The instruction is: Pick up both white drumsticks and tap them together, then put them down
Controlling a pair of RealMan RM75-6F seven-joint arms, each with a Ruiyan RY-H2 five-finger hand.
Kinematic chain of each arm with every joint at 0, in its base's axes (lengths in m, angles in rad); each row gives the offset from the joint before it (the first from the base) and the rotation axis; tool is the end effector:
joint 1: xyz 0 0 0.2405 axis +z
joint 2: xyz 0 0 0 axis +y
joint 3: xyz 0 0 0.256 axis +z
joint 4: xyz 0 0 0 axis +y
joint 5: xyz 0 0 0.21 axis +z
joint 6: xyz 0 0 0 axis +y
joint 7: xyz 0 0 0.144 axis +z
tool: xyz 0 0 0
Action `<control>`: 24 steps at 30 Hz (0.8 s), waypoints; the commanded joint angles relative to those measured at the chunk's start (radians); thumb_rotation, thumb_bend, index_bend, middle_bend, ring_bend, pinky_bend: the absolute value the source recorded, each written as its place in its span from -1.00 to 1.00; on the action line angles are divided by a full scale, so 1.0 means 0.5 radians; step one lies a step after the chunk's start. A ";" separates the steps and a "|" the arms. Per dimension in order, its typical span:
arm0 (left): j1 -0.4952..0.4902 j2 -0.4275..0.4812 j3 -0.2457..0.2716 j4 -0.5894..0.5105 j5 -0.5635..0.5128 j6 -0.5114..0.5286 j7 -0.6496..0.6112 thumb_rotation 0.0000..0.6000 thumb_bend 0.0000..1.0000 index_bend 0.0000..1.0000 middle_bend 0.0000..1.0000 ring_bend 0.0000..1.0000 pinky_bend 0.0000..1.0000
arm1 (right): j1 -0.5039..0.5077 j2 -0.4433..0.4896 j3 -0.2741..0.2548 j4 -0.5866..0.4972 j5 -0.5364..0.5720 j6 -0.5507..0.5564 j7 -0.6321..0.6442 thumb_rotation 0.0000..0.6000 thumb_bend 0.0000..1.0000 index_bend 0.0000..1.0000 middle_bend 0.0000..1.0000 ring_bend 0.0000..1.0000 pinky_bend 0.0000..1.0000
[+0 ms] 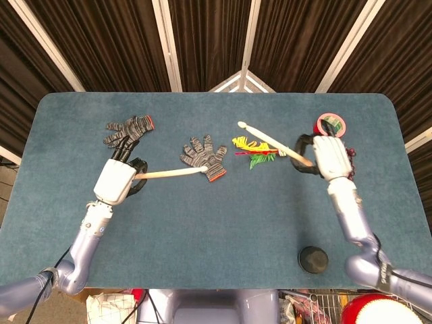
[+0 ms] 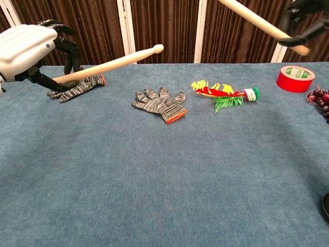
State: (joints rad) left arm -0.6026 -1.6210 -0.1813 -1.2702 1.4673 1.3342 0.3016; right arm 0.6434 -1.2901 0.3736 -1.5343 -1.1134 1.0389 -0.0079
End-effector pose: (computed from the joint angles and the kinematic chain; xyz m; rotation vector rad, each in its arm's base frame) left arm -0.1722 0.3347 0.0239 -1.6413 -0.5137 -1.1322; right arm -0.1721 -0.3867 0.1173 1.4501 -1.0395 1.2265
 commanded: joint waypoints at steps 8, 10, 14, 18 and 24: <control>-0.021 -0.094 -0.002 0.153 0.082 0.080 -0.173 1.00 -0.07 0.25 0.23 -0.75 -1.00 | 0.149 -0.107 0.030 -0.068 0.033 -0.102 -0.011 1.00 -0.24 0.39 0.24 -0.17 -0.98; -0.023 -0.109 -0.001 0.180 0.109 0.111 -0.220 1.00 -0.07 0.25 0.23 -0.75 -1.00 | 0.152 -0.121 0.023 -0.101 0.014 -0.104 0.033 1.00 -0.24 0.39 0.24 -0.17 -0.98; -0.027 -0.133 0.000 0.216 0.150 0.163 -0.295 1.00 -0.07 0.26 0.23 -0.75 -1.00 | 0.154 -0.148 -0.003 -0.095 0.004 -0.090 0.023 1.00 -0.24 0.39 0.24 -0.17 -0.98; -0.029 -0.171 0.000 0.263 0.195 0.231 -0.400 1.00 -0.07 0.26 0.23 -0.75 -1.00 | 0.150 -0.185 -0.028 -0.084 0.021 -0.055 -0.018 1.00 -0.24 0.40 0.24 -0.17 -0.98; -0.025 -0.306 -0.004 0.405 0.231 0.339 -0.607 1.00 -0.07 0.26 0.23 -0.75 -1.00 | 0.141 -0.198 -0.049 -0.120 0.027 -0.022 -0.044 1.00 -0.24 0.40 0.24 -0.17 -0.98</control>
State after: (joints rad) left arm -0.6160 -1.7492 -0.1827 -1.0938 1.5765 1.4868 0.0264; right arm 0.7149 -1.3887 0.3499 -1.5930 -1.0991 1.0268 -0.0288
